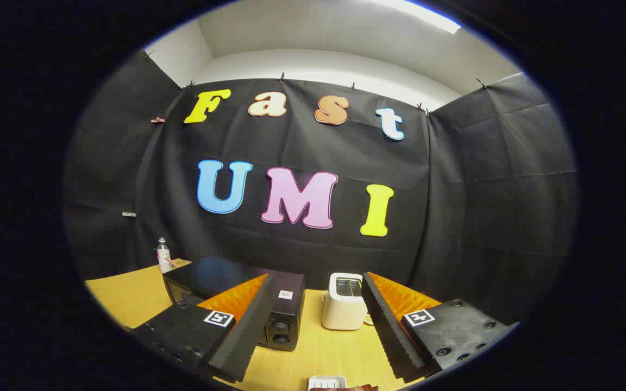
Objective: Open the toaster oven, put the food inside, and close the toaster oven door.
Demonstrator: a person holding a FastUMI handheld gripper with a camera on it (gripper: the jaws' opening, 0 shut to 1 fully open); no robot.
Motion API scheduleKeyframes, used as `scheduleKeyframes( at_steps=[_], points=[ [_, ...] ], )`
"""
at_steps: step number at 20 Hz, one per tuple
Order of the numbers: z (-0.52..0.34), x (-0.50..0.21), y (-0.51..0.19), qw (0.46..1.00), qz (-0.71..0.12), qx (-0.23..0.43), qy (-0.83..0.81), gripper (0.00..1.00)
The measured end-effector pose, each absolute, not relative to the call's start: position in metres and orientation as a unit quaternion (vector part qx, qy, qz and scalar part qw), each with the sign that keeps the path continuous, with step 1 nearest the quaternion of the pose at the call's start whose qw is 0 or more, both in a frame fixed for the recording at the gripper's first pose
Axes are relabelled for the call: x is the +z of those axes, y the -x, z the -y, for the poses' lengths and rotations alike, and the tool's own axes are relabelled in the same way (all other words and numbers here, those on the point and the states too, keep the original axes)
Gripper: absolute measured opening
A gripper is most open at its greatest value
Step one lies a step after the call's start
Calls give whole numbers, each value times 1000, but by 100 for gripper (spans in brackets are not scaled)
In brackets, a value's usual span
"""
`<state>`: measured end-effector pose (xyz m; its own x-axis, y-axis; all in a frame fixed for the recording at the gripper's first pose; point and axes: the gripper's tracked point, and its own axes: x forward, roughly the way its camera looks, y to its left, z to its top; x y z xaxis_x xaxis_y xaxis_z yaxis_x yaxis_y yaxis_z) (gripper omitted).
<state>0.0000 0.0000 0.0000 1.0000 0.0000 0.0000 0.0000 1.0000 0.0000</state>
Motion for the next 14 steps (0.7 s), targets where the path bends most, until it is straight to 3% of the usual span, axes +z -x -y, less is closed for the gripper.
scheduleKeyframes(
  at_steps=[14],
  points=[
    [-38,-5,9,999,-29,9,-31,97]
  ],
)
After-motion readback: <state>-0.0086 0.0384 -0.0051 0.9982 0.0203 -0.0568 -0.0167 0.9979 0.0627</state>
